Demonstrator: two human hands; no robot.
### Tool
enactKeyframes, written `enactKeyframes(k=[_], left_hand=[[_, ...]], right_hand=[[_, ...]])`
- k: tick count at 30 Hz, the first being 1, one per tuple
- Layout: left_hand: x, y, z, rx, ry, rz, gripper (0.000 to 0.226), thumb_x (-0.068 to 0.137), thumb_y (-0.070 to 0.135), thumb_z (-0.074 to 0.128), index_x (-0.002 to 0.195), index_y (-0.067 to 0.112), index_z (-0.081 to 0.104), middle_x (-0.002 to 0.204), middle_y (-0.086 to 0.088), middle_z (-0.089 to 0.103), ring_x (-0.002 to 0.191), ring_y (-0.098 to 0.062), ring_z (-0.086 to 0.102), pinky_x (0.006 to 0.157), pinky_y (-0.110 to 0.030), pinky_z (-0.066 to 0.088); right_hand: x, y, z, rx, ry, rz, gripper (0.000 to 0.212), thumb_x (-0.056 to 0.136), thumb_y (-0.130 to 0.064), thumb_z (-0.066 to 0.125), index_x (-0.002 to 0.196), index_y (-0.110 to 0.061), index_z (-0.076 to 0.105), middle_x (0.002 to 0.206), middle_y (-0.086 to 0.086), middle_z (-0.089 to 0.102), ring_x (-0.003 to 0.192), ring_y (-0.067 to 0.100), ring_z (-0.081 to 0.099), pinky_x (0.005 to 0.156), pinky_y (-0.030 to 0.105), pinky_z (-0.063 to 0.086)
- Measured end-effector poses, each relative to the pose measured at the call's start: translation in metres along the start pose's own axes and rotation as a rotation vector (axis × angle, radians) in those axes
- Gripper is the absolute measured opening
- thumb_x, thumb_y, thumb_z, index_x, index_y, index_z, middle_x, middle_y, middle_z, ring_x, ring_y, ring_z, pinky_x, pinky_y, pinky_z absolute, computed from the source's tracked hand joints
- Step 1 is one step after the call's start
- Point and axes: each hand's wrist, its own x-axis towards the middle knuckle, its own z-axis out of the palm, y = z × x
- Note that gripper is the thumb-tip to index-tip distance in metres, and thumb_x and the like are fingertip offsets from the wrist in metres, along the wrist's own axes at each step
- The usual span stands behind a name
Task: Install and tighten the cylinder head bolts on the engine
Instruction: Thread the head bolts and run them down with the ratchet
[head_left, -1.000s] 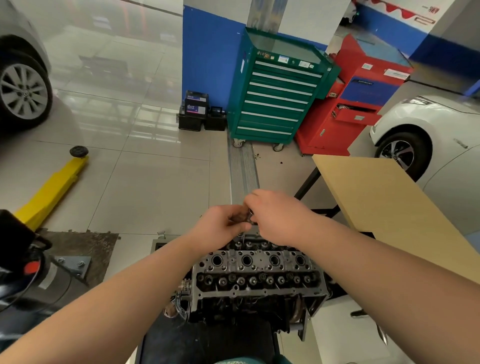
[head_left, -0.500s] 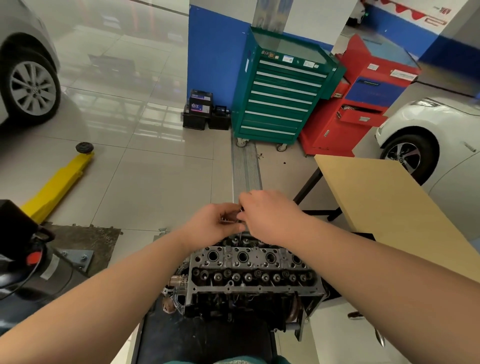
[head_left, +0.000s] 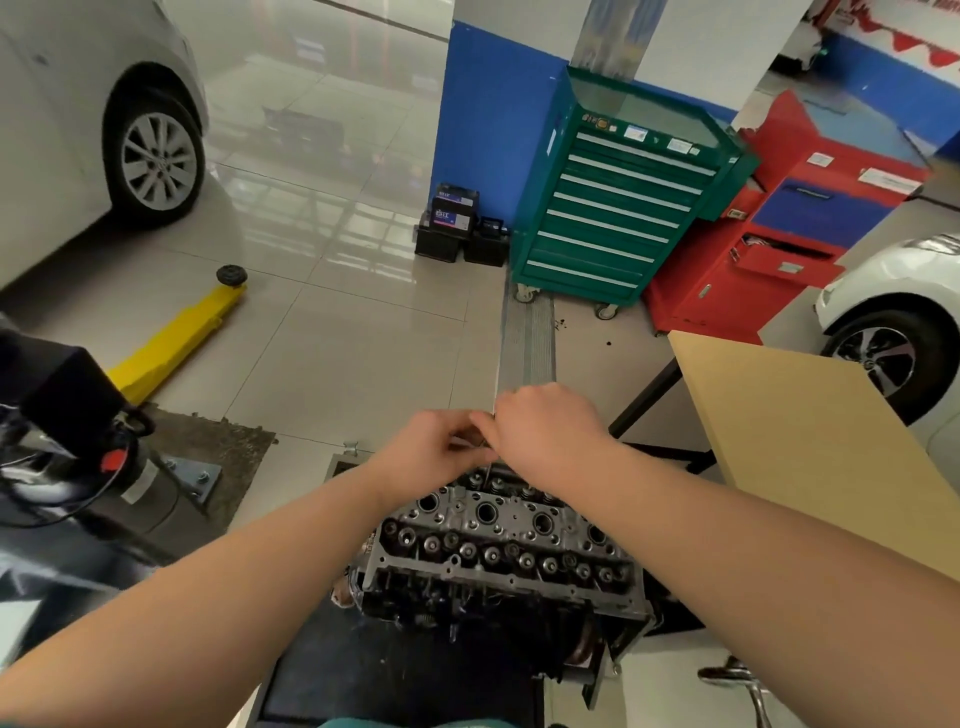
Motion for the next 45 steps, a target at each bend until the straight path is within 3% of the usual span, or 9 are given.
enactKeyframes(k=[5, 13, 20, 22, 26, 29, 32, 39, 45], left_hand=[[-0.006, -0.009, 0.014, 0.114, 0.194, -0.008, 0.015, 0.089, 0.027, 0.082, 0.097, 0.018, 0.074, 0.081, 0.008, 0.075, 0.078, -0.009, 0.071, 0.074, -0.026, 0.057], [-0.003, -0.016, 0.018, 0.225, 0.229, -0.016, 0.028, 0.092, 0.039, 0.074, 0.101, 0.012, 0.071, 0.080, -0.003, 0.075, 0.074, -0.026, 0.072, 0.070, -0.048, 0.059], [0.006, -0.011, 0.016, 0.179, 0.169, 0.048, 0.018, 0.084, 0.041, 0.056, 0.094, 0.055, 0.059, 0.090, 0.017, 0.072, 0.085, -0.008, 0.071, 0.079, -0.041, 0.059], [0.007, -0.013, 0.021, 0.175, 0.189, 0.063, 0.016, 0.085, 0.040, 0.057, 0.097, 0.050, 0.059, 0.093, 0.017, 0.071, 0.090, -0.006, 0.070, 0.082, -0.040, 0.060], [0.000, -0.015, 0.034, 0.113, 0.324, 0.037, 0.015, 0.084, 0.045, 0.074, 0.095, 0.049, 0.064, 0.094, 0.021, 0.073, 0.090, -0.005, 0.072, 0.083, -0.034, 0.062], [0.003, -0.017, 0.035, 0.138, 0.352, 0.007, 0.027, 0.090, 0.023, 0.073, 0.085, 0.048, 0.065, 0.087, 0.019, 0.075, 0.083, -0.004, 0.072, 0.080, -0.035, 0.061], [0.002, -0.024, 0.024, 0.146, 0.254, 0.003, 0.013, 0.091, 0.032, 0.067, 0.088, 0.044, 0.064, 0.077, 0.008, 0.072, 0.072, -0.013, 0.069, 0.067, -0.033, 0.057], [0.000, -0.019, 0.032, -0.004, 0.267, 0.070, 0.025, 0.086, 0.034, 0.077, 0.096, 0.053, 0.065, 0.102, 0.026, 0.074, 0.098, 0.003, 0.072, 0.087, -0.017, 0.057], [0.005, -0.021, 0.031, 0.106, 0.295, -0.064, 0.006, 0.083, 0.045, 0.060, 0.085, 0.044, 0.065, 0.075, 0.006, 0.071, 0.066, -0.018, 0.066, 0.059, -0.034, 0.054]], right_hand=[[0.001, 0.009, -0.005, 0.069, 0.022, -0.066, 0.044, 0.101, -0.064, 0.043, 0.100, -0.021, 0.052, 0.082, -0.003, 0.053, 0.075, 0.022, 0.054, 0.050, 0.032, 0.032], [-0.001, 0.012, -0.013, 0.139, -0.063, -0.339, 0.030, 0.094, -0.019, 0.069, 0.120, -0.017, 0.054, 0.105, 0.002, 0.057, 0.093, 0.023, 0.056, 0.071, 0.036, 0.046], [0.005, 0.005, -0.019, 0.082, -0.073, -0.212, 0.024, 0.093, -0.019, 0.069, 0.111, -0.013, 0.054, 0.103, 0.006, 0.063, 0.095, 0.030, 0.063, 0.067, 0.040, 0.046], [0.006, 0.007, -0.018, 0.061, -0.070, -0.146, 0.011, 0.100, -0.025, 0.061, 0.103, -0.016, 0.055, 0.089, 0.003, 0.057, 0.090, 0.029, 0.063, 0.062, 0.038, 0.041], [0.008, 0.007, -0.014, -0.040, -0.041, -0.037, 0.043, 0.108, -0.049, 0.039, 0.076, -0.021, 0.043, 0.068, 0.001, 0.036, 0.074, 0.026, 0.048, 0.052, 0.033, 0.029], [0.012, 0.010, -0.013, 0.063, -0.035, -0.104, 0.042, 0.102, -0.057, 0.047, 0.088, -0.019, 0.055, 0.076, 0.000, 0.047, 0.076, 0.027, 0.054, 0.051, 0.034, 0.033], [0.011, 0.021, -0.019, 0.141, -0.086, -0.327, 0.030, 0.099, -0.040, 0.062, 0.116, -0.017, 0.057, 0.102, 0.003, 0.061, 0.093, 0.028, 0.060, 0.067, 0.039, 0.045], [0.009, 0.000, -0.013, -0.098, -0.046, -0.114, 0.033, 0.107, -0.035, 0.046, 0.077, -0.023, 0.053, 0.068, 0.000, 0.043, 0.066, 0.026, 0.046, 0.049, 0.032, 0.028], [0.010, 0.018, -0.022, 0.097, -0.032, -0.307, 0.030, 0.099, -0.041, 0.062, 0.117, -0.017, 0.056, 0.101, 0.000, 0.057, 0.088, 0.023, 0.057, 0.065, 0.040, 0.049]])
